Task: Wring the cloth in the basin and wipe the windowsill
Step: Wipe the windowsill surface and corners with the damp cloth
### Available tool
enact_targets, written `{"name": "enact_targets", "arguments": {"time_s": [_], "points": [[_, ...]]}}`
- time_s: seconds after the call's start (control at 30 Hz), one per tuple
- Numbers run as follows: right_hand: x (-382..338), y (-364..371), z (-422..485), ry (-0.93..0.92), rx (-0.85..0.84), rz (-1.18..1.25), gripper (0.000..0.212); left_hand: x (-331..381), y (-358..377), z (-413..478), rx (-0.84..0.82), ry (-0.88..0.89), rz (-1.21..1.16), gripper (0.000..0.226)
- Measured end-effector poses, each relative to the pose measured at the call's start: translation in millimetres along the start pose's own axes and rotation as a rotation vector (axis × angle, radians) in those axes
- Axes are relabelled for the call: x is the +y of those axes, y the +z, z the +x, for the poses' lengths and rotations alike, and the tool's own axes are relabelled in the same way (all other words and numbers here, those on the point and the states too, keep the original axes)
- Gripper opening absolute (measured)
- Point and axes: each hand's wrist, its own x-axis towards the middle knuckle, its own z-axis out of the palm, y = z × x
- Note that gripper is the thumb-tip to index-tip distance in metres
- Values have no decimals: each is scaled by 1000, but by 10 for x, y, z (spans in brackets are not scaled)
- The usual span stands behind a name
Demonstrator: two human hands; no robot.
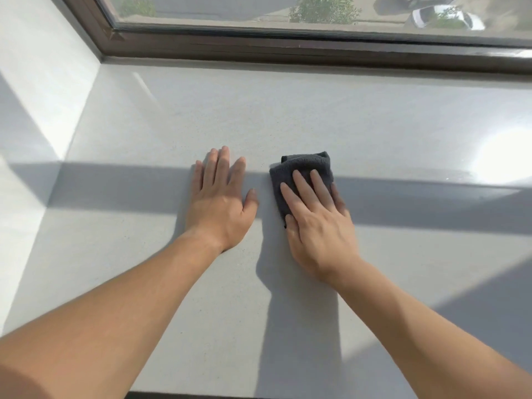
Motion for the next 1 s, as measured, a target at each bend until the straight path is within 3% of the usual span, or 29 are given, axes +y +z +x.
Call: {"name": "enact_targets", "arguments": {"time_s": [0.1,0.27,0.4,0.5,0.7,0.77,0.9,0.93,1.0], "points": [[253,-49,-102,0,-29,-6,58,0,30,-34,2,11,-4,72],[325,-50,-121,325,56,-3,58,-35,98,-57,3,10,33,72],[-98,96,-523,89,20,-28,58,-99,57,-50,-76,34,37,75],[-6,58,-653,-14,-29,-25,57,-204,-53,-102,-173,76,-29,74],[135,15,-670,337,69,1,56,-27,-15,-1116,49,83,-290,62],[-129,92,-810,272,74,-15,56,33,73,-1431,27,60,-261,60],[-303,163,-1218,-119,-25,-45,55,34,148,-1549,52,50,-203,64],[-191,132,-1250,-158,-37,-57,55,32,154,-1544,53,52,-185,65],[30,52,-1255,-55,-23,-62,55,25,174,-1542,43,58,-150,66]]}}
